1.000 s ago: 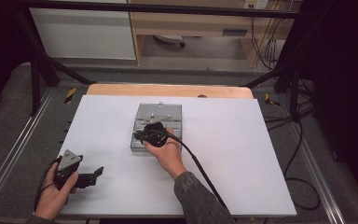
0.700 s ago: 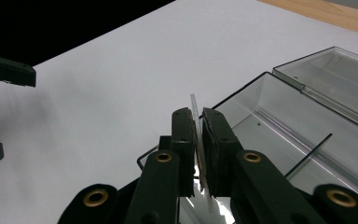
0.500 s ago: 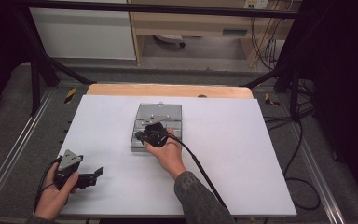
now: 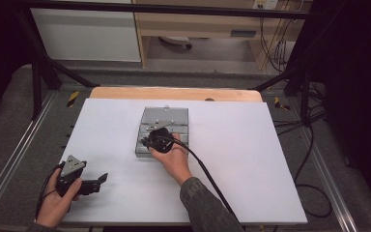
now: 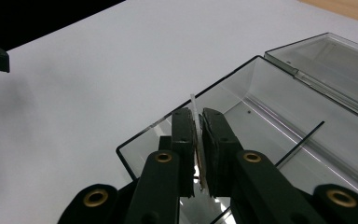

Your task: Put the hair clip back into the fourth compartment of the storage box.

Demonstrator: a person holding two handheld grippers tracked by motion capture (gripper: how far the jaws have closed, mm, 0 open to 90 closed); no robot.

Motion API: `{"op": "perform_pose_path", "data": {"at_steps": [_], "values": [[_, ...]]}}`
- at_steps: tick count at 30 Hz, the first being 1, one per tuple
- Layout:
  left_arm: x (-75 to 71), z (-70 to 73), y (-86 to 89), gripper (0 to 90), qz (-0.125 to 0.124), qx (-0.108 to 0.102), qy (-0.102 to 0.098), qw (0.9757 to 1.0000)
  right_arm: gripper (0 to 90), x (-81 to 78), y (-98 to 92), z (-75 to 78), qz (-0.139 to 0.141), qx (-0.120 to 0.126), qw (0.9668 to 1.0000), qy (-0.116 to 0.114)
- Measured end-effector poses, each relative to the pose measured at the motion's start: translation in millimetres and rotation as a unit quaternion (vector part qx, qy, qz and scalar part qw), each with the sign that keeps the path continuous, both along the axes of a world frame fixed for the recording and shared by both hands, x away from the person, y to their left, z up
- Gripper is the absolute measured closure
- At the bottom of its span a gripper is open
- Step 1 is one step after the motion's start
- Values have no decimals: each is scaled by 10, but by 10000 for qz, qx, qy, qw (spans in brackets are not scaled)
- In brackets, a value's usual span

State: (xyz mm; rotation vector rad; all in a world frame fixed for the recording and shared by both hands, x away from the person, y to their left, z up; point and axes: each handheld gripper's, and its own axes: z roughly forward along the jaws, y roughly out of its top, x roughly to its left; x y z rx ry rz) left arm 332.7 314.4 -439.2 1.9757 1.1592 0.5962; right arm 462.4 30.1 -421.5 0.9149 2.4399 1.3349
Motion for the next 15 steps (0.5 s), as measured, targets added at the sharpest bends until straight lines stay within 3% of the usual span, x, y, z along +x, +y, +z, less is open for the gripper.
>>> {"op": "perform_pose_path", "data": {"at_steps": [15], "values": [[-1, -1, 1, 70, -4, 9, 1, 10000, 840, -5, 36, -49, 7, -146, 9999, -23]]}}
